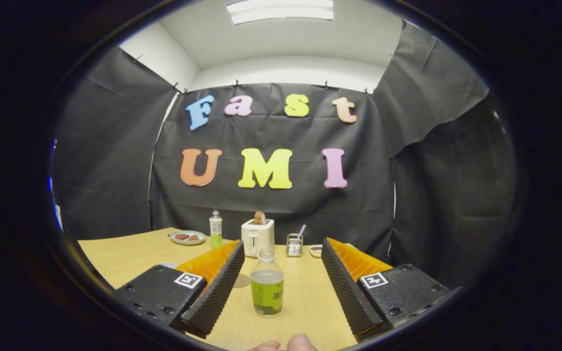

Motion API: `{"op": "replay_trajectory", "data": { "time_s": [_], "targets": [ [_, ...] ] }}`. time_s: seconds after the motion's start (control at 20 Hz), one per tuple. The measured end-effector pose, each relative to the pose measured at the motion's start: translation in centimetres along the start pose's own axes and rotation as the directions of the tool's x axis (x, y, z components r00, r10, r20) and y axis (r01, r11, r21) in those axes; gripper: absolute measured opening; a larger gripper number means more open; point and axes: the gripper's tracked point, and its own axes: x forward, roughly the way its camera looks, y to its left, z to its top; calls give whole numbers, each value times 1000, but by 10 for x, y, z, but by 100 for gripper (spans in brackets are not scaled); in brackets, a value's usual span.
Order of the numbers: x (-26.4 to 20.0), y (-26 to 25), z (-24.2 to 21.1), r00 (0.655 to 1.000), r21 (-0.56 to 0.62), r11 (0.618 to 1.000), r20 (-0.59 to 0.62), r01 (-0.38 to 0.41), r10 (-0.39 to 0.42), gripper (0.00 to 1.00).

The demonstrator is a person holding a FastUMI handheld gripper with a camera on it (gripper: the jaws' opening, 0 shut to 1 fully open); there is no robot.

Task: Take the bottle from table, then pour the juice into the cup, finally place the bottle on the coaster

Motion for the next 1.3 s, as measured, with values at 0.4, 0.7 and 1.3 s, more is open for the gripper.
{"op": "replay_trajectory", "data": {
  "time_s": [0.4, 0.7, 1.3],
  "targets": [
    [7, 1, -17, 995, 18, 997, -67, -78, 79, 100],
    [14, -16, -15, 997, -3, 998, -43, -66, 65, 100],
    [38, 4, -67, 984, 32, 992, -122, -124, 127, 100]
  ]
}}
